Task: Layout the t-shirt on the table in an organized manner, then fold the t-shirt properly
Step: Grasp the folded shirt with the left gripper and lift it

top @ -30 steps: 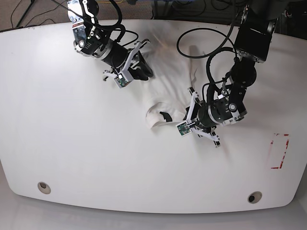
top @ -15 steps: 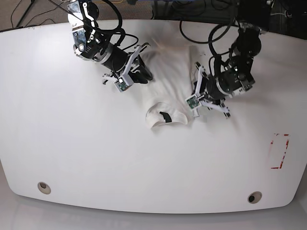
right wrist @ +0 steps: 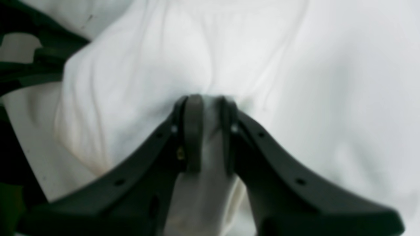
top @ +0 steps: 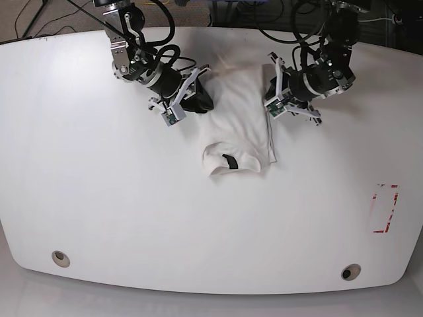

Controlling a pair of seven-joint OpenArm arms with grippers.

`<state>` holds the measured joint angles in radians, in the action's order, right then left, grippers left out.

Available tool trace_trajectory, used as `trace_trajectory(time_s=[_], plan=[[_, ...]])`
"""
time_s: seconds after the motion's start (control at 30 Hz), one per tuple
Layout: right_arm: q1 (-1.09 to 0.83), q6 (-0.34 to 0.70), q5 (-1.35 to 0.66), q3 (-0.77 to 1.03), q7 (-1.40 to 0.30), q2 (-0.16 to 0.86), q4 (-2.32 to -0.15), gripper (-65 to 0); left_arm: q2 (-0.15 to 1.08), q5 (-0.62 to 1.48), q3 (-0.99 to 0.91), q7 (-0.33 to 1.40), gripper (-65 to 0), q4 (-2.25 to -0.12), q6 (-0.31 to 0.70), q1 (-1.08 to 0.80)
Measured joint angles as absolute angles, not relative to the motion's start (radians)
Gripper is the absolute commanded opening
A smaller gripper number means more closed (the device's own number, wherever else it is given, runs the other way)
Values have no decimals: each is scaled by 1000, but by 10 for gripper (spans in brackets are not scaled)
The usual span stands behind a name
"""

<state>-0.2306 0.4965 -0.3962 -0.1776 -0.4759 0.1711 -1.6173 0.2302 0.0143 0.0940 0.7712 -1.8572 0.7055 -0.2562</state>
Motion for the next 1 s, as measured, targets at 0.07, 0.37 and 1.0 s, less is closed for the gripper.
trace_trajectory(time_s=[0.07, 0.37, 1.0], plan=[[-228, 497, -396, -198, -473, 169, -1610, -556, 234, 10, 62, 773, -550, -1876, 701, -265], [-226, 497, -396, -249, -477, 151, -1609, -556, 229, 15, 40, 765, -550, -1940, 701, -282], [-255, 498, -393, -9, -640, 225, -1861, -556, -5, 3, 27, 765, -550, -1947, 703, -179]])
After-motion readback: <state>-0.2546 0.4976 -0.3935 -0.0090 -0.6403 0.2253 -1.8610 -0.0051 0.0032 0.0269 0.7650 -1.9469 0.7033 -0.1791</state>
